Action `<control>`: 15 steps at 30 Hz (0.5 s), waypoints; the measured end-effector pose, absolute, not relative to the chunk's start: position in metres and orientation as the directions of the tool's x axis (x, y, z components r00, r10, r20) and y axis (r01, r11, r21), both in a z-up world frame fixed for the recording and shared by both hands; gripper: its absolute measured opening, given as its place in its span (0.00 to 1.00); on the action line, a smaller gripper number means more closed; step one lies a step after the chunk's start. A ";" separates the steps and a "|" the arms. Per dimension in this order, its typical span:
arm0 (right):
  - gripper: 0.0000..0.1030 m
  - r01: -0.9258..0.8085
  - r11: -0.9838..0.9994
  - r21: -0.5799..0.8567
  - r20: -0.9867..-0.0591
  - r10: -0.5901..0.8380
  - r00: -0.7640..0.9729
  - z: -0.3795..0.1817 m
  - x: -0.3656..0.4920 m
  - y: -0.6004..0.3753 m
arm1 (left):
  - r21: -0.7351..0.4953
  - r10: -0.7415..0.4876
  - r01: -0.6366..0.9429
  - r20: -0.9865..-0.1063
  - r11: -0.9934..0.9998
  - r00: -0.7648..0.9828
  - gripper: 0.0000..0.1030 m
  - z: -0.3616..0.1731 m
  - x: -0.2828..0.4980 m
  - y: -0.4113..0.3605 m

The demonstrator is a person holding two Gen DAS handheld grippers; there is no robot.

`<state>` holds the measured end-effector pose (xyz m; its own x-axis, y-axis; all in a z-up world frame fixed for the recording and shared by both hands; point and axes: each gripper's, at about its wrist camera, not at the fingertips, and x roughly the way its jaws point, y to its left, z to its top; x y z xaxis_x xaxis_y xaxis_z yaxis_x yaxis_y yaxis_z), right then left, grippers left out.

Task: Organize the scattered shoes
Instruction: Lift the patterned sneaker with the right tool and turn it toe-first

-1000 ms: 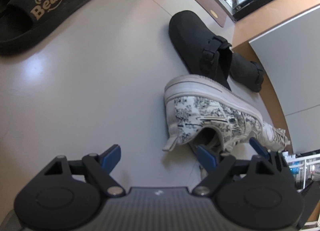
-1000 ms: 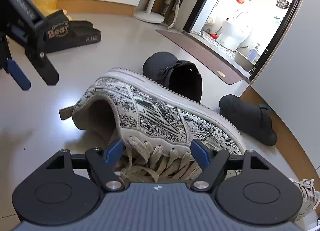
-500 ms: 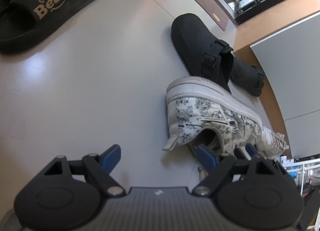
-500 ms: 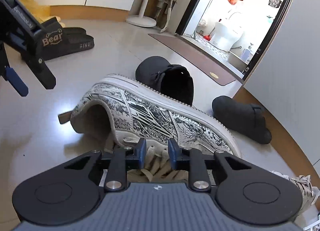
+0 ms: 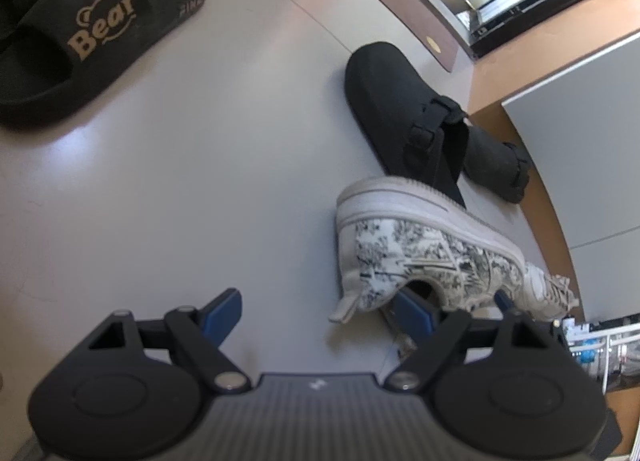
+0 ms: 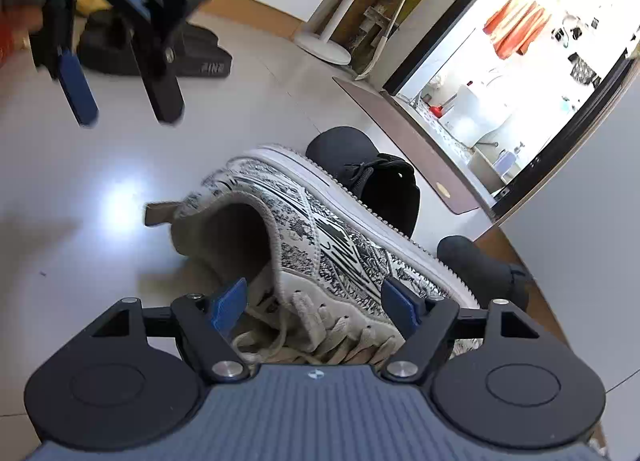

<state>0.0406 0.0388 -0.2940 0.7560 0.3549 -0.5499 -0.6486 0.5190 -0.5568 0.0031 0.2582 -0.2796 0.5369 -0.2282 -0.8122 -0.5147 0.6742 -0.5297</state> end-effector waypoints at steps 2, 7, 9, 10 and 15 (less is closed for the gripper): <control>0.76 -0.629 0.527 -0.572 -0.533 0.344 0.773 -0.294 0.046 0.037 | -0.525 -0.227 -0.522 -0.817 0.672 0.530 0.82 -0.281 0.005 0.258; 0.74 -0.610 0.520 -0.598 -0.501 0.352 0.791 -0.288 0.044 0.035 | -0.517 -0.228 -0.518 -0.823 0.681 0.521 0.82 -0.282 0.007 0.255; 0.64 -0.580 0.535 -0.614 -0.470 0.341 0.814 -0.283 0.043 0.036 | -0.516 -0.228 -0.517 -0.823 0.683 0.521 0.82 -0.282 0.007 0.255; 0.64 -0.560 0.548 -0.621 -0.452 0.332 0.828 -0.279 0.043 0.036 | -0.515 -0.226 -0.518 -0.823 0.683 0.520 0.82 -0.282 0.007 0.255; 0.63 -0.588 0.556 -0.588 -0.481 0.344 0.806 -0.274 0.059 0.035 | -0.516 -0.230 -0.518 -0.824 0.682 0.519 0.82 -0.283 0.007 0.252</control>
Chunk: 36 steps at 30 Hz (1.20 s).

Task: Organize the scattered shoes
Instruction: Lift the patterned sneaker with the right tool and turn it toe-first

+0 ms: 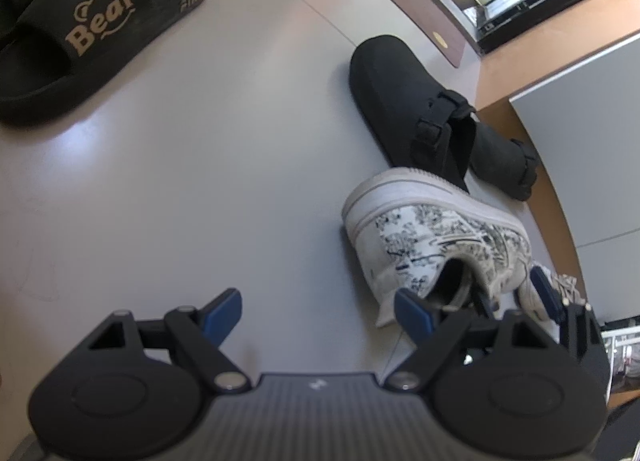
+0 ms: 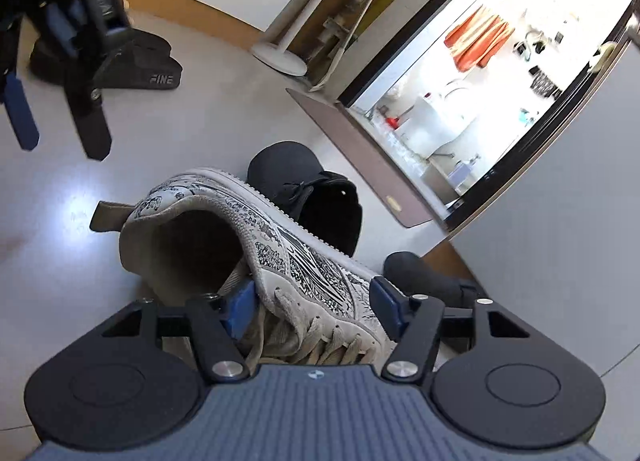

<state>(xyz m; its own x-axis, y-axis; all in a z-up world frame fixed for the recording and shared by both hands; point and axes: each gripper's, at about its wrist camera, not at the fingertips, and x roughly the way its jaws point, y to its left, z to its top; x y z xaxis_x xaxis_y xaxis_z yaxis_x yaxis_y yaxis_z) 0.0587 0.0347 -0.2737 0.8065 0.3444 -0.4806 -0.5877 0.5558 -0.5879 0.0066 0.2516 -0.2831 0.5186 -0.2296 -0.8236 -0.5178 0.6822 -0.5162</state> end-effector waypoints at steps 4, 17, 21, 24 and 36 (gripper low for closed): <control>0.40 -0.645 0.514 -0.565 -0.521 0.385 0.762 -0.276 0.067 0.036 | -0.517 -0.235 -0.507 -0.822 0.690 0.518 0.82 -0.282 0.006 0.249; 0.23 -0.730 0.522 -0.441 -0.669 0.351 0.655 -0.252 0.067 0.034 | -0.513 -0.216 -0.501 -0.816 0.697 0.536 0.82 -0.276 0.012 0.254; 0.24 -0.758 0.547 -0.356 -0.729 0.344 0.591 -0.236 0.071 0.036 | -0.516 -0.220 -0.498 -0.815 0.697 0.537 0.82 -0.277 0.015 0.252; 0.24 -0.767 0.580 -0.275 -0.763 0.353 0.541 -0.223 0.079 0.033 | -0.514 -0.219 -0.498 -0.816 0.698 0.534 0.82 -0.278 0.018 0.251; 0.69 -0.833 0.520 -0.187 -0.789 0.425 0.443 -0.216 0.066 0.024 | -0.504 -0.216 -0.500 -0.823 0.705 0.525 0.82 -0.281 0.018 0.252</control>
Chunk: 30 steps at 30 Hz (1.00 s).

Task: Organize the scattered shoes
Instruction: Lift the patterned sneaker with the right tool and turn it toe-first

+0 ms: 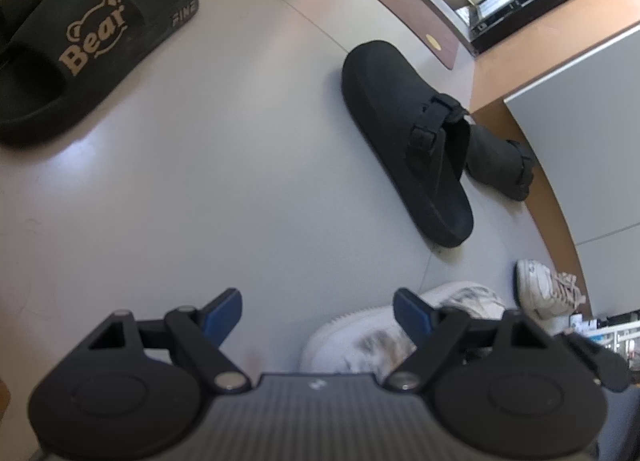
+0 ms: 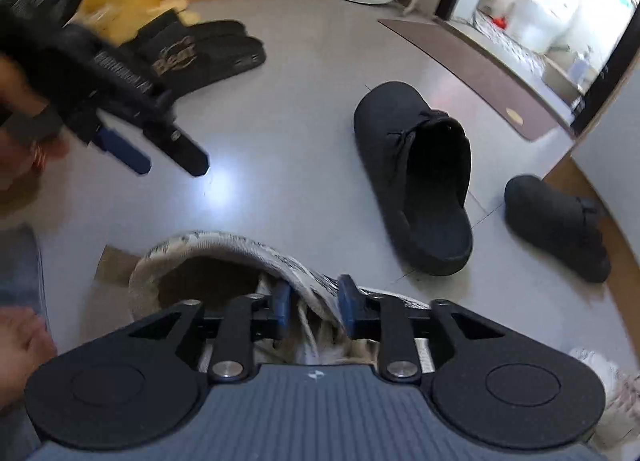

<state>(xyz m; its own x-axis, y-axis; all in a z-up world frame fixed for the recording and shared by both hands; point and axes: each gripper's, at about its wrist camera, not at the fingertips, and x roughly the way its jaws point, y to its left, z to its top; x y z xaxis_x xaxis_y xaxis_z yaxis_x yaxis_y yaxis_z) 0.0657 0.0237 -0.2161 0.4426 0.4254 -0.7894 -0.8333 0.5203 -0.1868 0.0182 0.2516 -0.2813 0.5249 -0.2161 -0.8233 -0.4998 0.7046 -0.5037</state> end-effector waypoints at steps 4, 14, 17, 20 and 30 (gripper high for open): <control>0.86 -0.815 0.547 -0.192 -0.719 0.487 0.496 -0.193 0.064 0.005 | -0.503 -0.210 -0.513 -0.825 0.695 0.525 0.82 -0.282 0.018 0.253; 0.86 -0.837 0.522 -0.162 -0.759 0.476 0.444 -0.208 0.080 -0.024 | -0.498 -0.207 -0.517 -0.829 0.696 0.520 0.82 -0.285 0.017 0.253; 0.86 -0.856 0.489 -0.171 -0.761 0.486 0.429 -0.212 0.075 -0.028 | -0.498 -0.206 -0.513 -0.827 0.699 0.523 0.82 -0.284 0.018 0.252; 0.86 -0.887 0.444 -0.131 -0.765 0.524 0.375 -0.217 0.071 -0.032 | -0.500 -0.205 -0.514 -0.826 0.697 0.524 0.82 -0.284 0.017 0.252; 0.74 -0.897 0.393 -0.203 -0.763 0.510 0.396 -0.249 0.058 -0.021 | -0.503 -0.210 -0.521 -0.828 0.690 0.520 0.82 -0.287 0.013 0.253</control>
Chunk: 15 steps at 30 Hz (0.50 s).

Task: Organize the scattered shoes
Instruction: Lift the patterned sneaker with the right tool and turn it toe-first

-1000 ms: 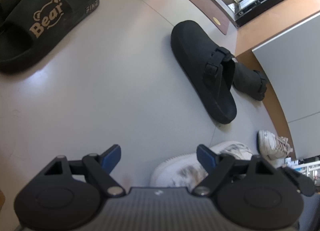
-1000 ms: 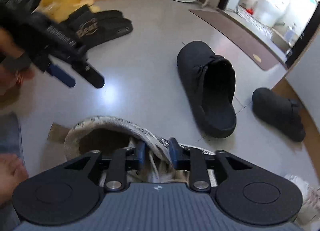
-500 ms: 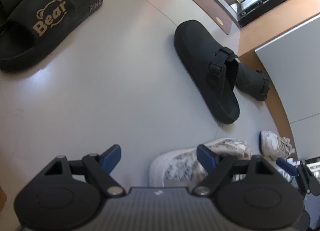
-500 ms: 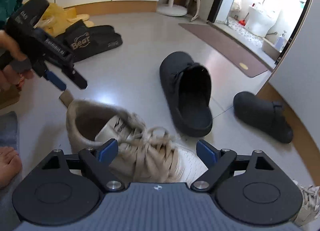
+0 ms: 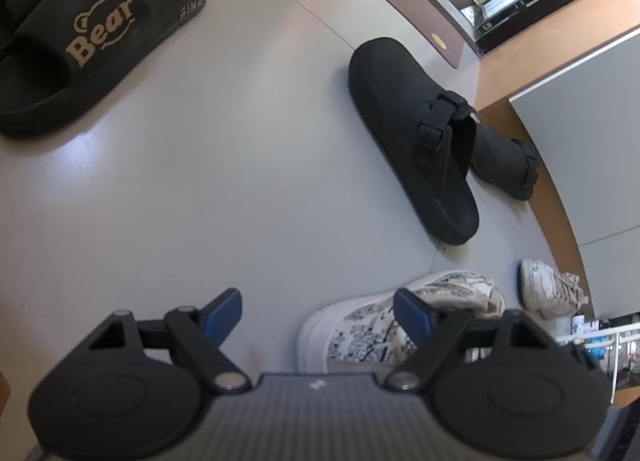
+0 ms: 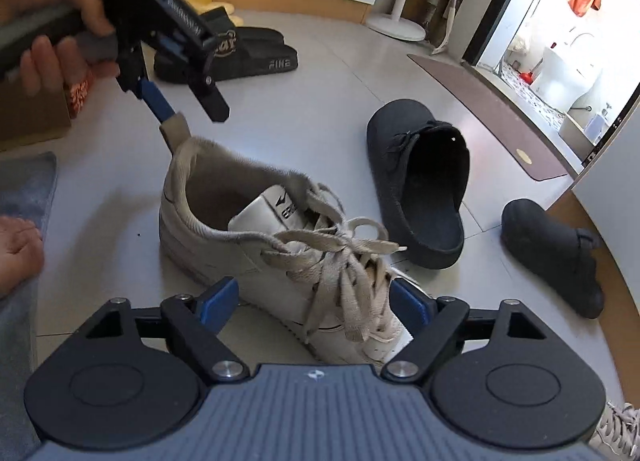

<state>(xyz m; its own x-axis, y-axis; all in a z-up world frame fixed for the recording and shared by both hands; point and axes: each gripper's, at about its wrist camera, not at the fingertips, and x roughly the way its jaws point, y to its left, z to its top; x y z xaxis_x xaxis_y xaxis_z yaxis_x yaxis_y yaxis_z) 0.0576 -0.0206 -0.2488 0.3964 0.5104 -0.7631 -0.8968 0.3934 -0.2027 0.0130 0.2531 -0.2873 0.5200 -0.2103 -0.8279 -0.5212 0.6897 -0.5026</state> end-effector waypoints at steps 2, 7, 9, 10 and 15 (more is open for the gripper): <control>0.73 -0.890 0.421 -0.177 -0.767 0.508 0.393 -0.253 0.062 -0.020 | -0.505 -0.211 -0.522 -0.826 0.687 0.522 0.82 -0.287 0.013 0.255; 0.70 -0.871 0.453 -0.190 -0.747 0.509 0.428 -0.258 0.062 -0.019 | -0.498 -0.214 -0.518 -0.831 0.695 0.513 0.82 -0.289 0.013 0.254; 0.62 -0.863 0.467 -0.193 -0.743 0.504 0.440 -0.257 0.061 -0.019 | -0.497 -0.211 -0.519 -0.832 0.696 0.513 0.82 -0.289 0.014 0.253; 0.59 -0.855 0.483 -0.191 -0.740 0.502 0.448 -0.257 0.060 -0.020 | -0.496 -0.209 -0.520 -0.832 0.695 0.514 0.82 -0.289 0.014 0.253; 0.39 -0.838 0.520 -0.168 -0.735 0.500 0.458 -0.253 0.061 -0.022 | -0.484 -0.191 -0.525 -0.835 0.700 0.516 0.81 -0.287 0.014 0.253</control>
<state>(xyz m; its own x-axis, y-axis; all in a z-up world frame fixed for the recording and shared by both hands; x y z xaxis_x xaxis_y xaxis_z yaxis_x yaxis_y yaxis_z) 0.0615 -0.0223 -0.2531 0.4579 0.5000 -0.7351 -0.8376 0.5198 -0.1682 0.0135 0.2533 -0.2872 0.5157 -0.1909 -0.8352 -0.5250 0.7000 -0.4842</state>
